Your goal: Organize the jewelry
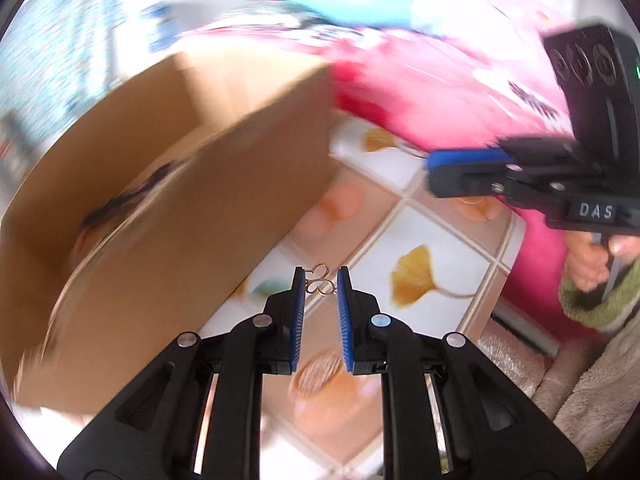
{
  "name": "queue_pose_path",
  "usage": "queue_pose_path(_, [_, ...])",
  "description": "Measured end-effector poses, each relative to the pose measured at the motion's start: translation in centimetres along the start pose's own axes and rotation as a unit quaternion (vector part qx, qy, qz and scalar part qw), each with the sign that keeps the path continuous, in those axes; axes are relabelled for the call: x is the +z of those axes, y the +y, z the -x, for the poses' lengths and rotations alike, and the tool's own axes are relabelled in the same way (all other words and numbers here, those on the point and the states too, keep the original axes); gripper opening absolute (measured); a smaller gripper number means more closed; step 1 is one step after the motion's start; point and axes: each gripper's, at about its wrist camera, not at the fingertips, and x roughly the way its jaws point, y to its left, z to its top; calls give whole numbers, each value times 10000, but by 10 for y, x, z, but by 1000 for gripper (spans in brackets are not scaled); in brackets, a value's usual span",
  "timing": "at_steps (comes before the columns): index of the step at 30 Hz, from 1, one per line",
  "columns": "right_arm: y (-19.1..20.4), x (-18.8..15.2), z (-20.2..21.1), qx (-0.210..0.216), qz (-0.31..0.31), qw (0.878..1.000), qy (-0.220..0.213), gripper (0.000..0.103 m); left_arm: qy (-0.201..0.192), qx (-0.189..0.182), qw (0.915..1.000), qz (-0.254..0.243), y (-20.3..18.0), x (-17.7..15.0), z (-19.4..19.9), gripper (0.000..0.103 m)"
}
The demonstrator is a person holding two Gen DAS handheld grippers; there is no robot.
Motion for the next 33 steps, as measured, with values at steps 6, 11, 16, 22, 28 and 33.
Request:
queue_pose_path(6, [51,-4,-23,285,401,9983,326,37,-341,713,9893,1224,41,-58,53,15])
queue_pose_path(11, [108,-8,-66,686,772,9921,716,37,-550,1104,9753,1833,71,-100,82,15])
queue_pose_path(16, [151,-13,-109,47,1704,9805,978,36,-762,1214,9675,2082,90,-125,97,15])
queue_pose_path(22, [158,-13,-148,-636,2031,9653,1512,20,-995,1166,9644,2156,98,-144,106,15])
queue_pose_path(28, [162,-15,-145,-576,2021,9629,1691,10,-1170,1119,9628,2163,96,-151,114,15])
queue_pose_path(33, [169,-6,-109,-440,1922,9699,1430,10,-1369,1094,9615,2117,96,-146,125,15])
